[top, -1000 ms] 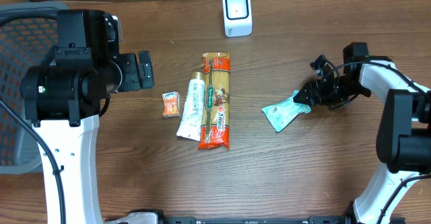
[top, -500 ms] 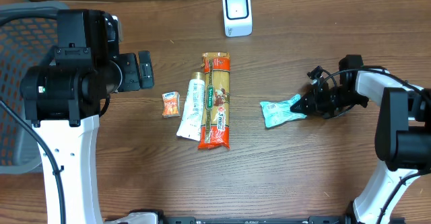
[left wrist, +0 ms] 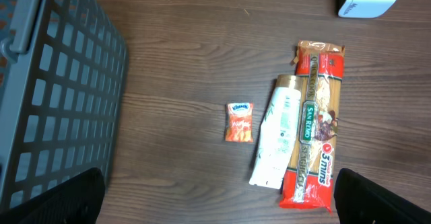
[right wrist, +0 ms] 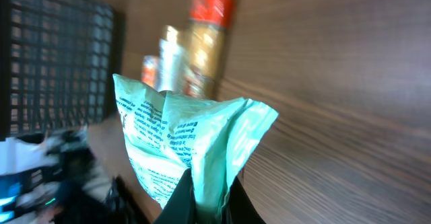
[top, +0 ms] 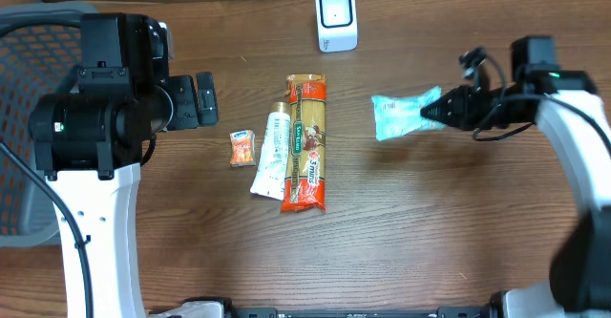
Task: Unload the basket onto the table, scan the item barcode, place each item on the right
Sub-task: 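Carry the wipes pack to the white scanner and hold it there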
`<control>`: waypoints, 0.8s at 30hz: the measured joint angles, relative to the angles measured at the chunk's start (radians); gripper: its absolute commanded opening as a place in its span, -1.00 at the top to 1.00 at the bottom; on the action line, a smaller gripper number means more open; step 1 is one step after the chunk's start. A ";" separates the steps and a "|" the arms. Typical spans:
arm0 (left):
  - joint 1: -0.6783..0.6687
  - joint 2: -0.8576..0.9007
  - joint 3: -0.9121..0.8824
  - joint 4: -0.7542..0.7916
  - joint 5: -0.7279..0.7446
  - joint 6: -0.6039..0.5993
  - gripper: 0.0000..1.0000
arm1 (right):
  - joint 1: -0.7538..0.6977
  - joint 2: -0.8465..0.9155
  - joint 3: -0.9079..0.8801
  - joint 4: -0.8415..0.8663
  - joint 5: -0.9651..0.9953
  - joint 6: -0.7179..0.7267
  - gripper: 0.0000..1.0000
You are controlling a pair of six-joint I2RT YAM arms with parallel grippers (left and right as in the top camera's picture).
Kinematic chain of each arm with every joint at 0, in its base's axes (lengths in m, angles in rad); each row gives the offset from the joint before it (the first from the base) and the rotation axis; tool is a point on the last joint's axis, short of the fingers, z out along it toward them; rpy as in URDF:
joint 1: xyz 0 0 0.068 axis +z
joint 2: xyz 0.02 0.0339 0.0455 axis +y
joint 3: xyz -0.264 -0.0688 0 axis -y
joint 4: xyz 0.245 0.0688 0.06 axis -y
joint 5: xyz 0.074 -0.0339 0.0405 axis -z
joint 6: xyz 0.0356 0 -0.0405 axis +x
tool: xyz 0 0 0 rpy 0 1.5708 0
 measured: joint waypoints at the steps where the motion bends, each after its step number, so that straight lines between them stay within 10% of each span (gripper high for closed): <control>1: 0.000 0.000 0.000 0.000 0.000 0.000 -1.00 | 0.006 -0.040 0.003 0.003 0.011 0.018 0.93; 12: 0.000 0.000 0.000 0.000 0.000 0.000 -1.00 | 0.141 -0.296 0.012 0.043 0.163 0.186 0.93; 24: 0.000 0.000 0.000 0.001 0.000 0.000 -1.00 | 0.505 -0.051 0.150 0.389 1.112 0.280 0.93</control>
